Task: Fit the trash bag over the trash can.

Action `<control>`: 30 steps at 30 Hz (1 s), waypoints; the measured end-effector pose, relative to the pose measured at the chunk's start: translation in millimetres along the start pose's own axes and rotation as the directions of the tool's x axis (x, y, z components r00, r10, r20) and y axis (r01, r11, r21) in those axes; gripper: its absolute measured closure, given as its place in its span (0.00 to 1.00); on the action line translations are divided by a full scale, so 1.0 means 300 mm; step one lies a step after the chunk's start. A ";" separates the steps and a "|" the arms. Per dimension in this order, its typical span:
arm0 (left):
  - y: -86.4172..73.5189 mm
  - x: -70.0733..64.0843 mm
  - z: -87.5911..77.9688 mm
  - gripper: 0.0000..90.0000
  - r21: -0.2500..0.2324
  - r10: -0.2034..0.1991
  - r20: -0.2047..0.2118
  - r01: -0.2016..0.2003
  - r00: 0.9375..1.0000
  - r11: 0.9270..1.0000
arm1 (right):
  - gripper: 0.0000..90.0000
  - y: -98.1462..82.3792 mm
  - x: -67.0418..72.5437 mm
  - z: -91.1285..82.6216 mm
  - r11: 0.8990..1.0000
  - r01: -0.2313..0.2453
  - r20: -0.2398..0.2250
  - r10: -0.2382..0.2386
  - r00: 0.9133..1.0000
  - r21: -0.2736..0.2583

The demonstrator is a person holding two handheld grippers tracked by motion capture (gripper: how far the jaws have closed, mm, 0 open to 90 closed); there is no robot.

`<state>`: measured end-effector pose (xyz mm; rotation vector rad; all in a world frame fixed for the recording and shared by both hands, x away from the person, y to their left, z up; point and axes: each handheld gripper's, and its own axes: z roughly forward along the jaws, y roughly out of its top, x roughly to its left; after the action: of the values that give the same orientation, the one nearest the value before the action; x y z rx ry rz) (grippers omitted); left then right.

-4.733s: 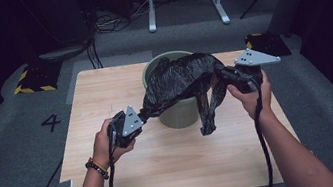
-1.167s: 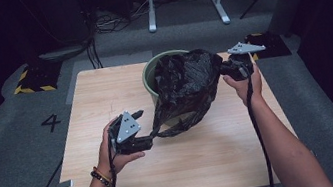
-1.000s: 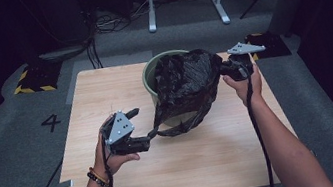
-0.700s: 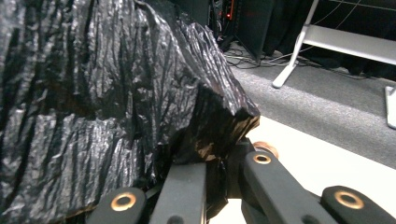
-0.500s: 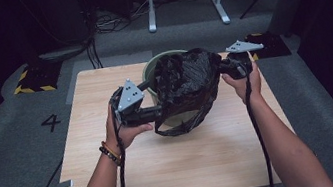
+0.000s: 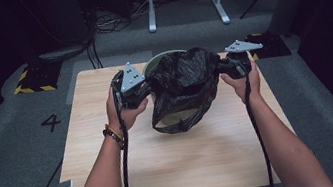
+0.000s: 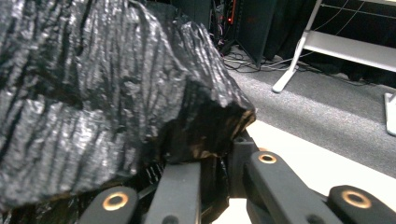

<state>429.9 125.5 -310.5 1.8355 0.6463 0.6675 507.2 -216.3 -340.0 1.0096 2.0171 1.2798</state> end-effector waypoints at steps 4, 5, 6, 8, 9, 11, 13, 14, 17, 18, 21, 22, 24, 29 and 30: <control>-0.013 0.061 0.019 1.00 0.017 -0.052 -0.041 0.053 0.998 0.998 | 0.92 0.001 -0.006 0.004 1.000 -0.009 -0.004 0.009 1.000 -0.001; -0.019 0.084 0.027 1.00 0.019 -0.074 -0.054 0.075 0.996 0.997 | 0.91 0.002 -0.009 0.006 1.000 -0.006 -0.006 0.006 1.000 -0.005; -0.025 0.103 0.035 1.00 0.028 -0.085 -0.067 0.087 0.994 0.996 | 0.90 0.003 -0.011 0.009 1.000 -0.010 -0.006 0.010 1.000 -0.004; -0.042 0.144 0.054 1.00 0.038 -0.123 -0.083 0.126 0.989 0.991 | 0.87 0.006 -0.016 0.014 1.000 -0.020 -0.006 0.020 1.000 -0.007; -0.052 0.162 0.063 1.00 0.045 -0.136 -0.097 0.141 0.986 0.989 | 0.85 0.006 -0.022 0.017 1.000 -0.028 -0.012 0.028 1.000 -0.013; -0.074 0.198 0.085 1.00 0.062 -0.167 -0.121 0.176 0.978 0.983 | 0.80 0.007 -0.031 0.023 0.999 -0.047 -0.011 0.047 0.999 -0.015; -0.098 0.224 0.108 1.00 0.083 -0.186 -0.150 0.200 0.971 0.976 | 0.80 0.006 -0.044 0.033 0.998 -0.065 -0.019 0.064 0.998 -0.010; -0.108 0.233 0.118 1.00 0.095 -0.192 -0.153 0.208 0.969 0.974 | 0.80 0.006 -0.049 0.039 0.997 -0.073 -0.016 0.072 0.997 -0.007; -0.151 0.258 0.164 1.00 0.123 -0.248 -0.152 0.267 0.957 0.956 | 0.82 0.007 -0.062 0.057 0.994 -0.109 -0.043 0.109 0.993 0.000; -0.162 0.261 0.179 1.00 0.133 -0.255 -0.152 0.276 0.955 0.952 | 0.84 0.007 -0.063 0.065 0.994 -0.109 -0.047 0.109 0.993 0.005; -0.182 0.260 0.215 1.00 0.144 -0.274 -0.134 0.292 0.952 0.946 | 0.85 0.007 -0.071 0.081 0.990 -0.139 -0.068 0.140 0.988 0.012; -0.189 0.258 0.229 1.00 0.148 -0.284 -0.124 0.301 0.951 0.942 | 0.85 0.006 -0.074 0.085 0.989 -0.144 -0.074 0.145 0.987 0.017; -0.196 0.255 0.249 1.00 0.173 -0.274 -0.110 0.290 0.955 0.941 | 0.88 0.004 -0.076 0.095 0.990 -0.136 -0.079 0.139 0.987 0.038; -0.230 0.267 0.260 1.00 0.185 -0.329 0.001 0.323 0.944 0.928 | 0.95 -0.006 -0.088 0.105 0.990 -0.123 -0.139 0.131 0.982 0.069; -0.233 0.267 0.258 1.00 0.187 -0.327 0.019 0.318 0.945 0.930 | 0.96 -0.009 -0.090 0.103 0.990 -0.124 -0.153 0.133 0.979 0.067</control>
<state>531.6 154.4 -388.7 1.8474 0.9773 0.3520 545.4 -223.4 -353.7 1.1122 2.1474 1.4164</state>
